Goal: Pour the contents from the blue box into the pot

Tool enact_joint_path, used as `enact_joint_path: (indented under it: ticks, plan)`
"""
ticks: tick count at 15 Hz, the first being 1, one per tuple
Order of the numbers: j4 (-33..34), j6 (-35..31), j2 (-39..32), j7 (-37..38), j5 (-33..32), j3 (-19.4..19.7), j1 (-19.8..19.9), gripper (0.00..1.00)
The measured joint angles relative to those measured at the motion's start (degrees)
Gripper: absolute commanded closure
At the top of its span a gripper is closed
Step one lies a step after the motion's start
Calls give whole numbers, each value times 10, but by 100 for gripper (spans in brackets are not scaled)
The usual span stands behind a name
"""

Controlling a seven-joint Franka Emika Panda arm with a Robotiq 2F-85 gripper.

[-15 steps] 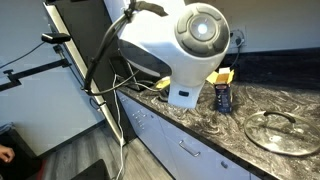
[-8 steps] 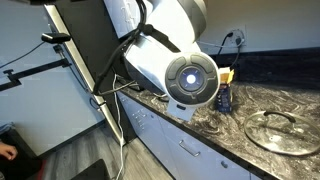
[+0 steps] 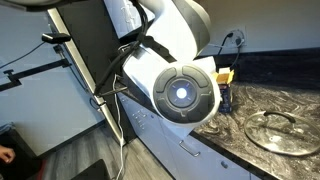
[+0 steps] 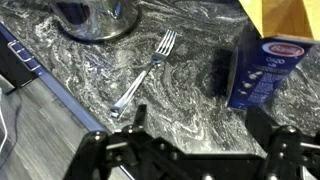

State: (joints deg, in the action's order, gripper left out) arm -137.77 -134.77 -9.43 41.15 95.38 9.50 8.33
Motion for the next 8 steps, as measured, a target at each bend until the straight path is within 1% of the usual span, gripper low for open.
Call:
enact_joint_path:
  ticks: [3, 8]
  plan:
    - [4, 4, -19, 43, 38, 4, 9, 0]
    - [33, 28, -61, 52, 163, -7, 8, 0]
